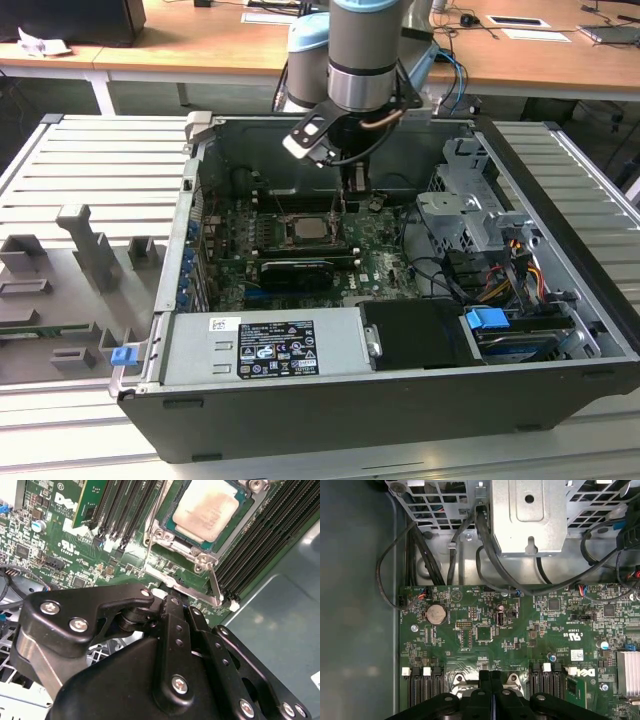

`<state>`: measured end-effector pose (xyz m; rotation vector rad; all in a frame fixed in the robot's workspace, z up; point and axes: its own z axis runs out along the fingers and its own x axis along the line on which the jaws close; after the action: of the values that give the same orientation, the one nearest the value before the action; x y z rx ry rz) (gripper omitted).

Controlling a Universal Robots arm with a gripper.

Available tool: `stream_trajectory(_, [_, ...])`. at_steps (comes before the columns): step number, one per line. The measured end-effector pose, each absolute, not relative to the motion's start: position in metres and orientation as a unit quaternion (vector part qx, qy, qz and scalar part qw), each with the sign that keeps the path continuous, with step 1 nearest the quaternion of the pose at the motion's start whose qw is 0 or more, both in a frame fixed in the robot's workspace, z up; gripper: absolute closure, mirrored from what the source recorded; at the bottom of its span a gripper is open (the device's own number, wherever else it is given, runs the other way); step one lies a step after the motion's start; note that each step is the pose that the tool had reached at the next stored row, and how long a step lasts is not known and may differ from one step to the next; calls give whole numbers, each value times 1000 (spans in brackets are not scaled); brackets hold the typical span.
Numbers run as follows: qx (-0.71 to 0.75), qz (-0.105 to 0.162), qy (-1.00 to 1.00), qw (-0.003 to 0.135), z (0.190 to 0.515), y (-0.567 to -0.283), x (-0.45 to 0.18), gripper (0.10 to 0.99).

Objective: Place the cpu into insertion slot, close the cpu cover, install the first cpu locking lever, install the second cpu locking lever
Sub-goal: 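Close the cpu cover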

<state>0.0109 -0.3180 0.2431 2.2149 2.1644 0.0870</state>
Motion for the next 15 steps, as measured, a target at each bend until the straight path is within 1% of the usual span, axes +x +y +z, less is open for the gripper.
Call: stream_trajectory(15, [715,28,698,22,243,-318,-2,980])
